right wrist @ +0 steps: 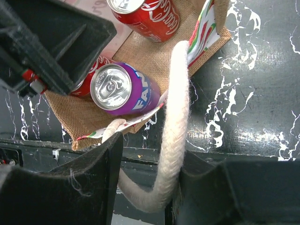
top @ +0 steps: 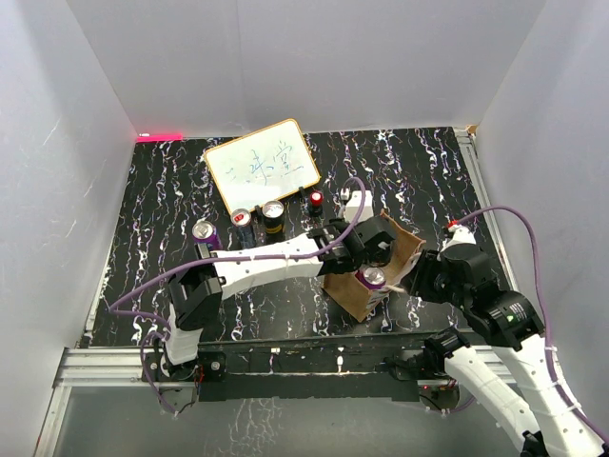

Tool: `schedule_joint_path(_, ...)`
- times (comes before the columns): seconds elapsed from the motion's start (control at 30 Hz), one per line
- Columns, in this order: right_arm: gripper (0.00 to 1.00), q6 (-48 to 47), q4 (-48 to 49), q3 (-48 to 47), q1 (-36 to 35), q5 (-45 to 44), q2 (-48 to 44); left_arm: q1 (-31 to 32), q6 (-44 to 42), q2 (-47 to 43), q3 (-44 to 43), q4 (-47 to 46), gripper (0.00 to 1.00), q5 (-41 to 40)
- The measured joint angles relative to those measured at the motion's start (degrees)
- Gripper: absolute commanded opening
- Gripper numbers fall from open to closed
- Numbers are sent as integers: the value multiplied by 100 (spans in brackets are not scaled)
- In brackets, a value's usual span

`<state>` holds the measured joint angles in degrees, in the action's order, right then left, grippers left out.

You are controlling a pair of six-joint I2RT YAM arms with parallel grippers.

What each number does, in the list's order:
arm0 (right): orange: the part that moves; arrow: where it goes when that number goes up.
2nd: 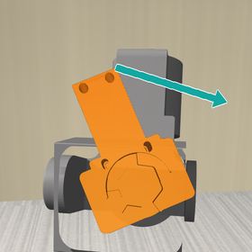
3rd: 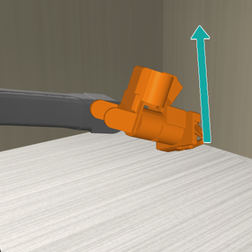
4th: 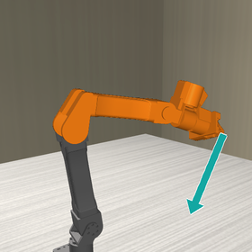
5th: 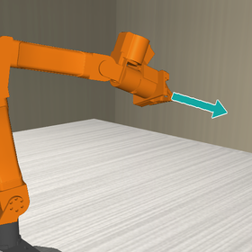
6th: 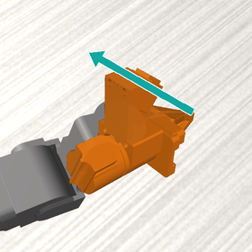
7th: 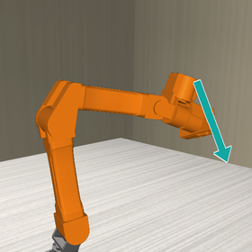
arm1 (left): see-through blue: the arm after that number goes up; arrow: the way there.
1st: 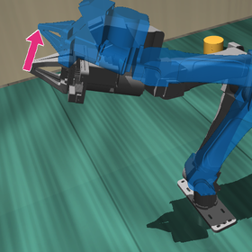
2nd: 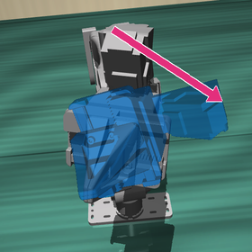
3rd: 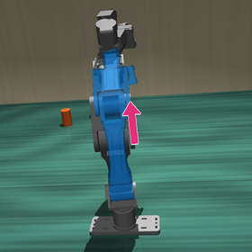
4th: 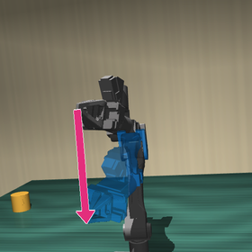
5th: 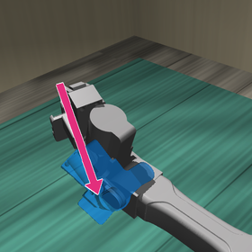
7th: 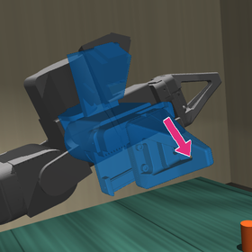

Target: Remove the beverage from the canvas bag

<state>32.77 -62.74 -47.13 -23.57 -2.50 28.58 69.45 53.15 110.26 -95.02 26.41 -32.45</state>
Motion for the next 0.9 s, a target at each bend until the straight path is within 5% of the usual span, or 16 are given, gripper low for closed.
schedule_joint_path(0.23, 38, 76, -7, -7, -232, -225, 116, -199, -494, 286, -149, -293, 79, 378)
schedule_joint_path(0.63, 38, 337, -22, -9, -232, -382, 87, -275, -599, 2280, -2299, 973, 87, -35)
schedule_joint_path(0.9, 38, 337, -22, -9, -232, -372, 92, -326, -365, 2374, -2389, 1215, 71, -251)
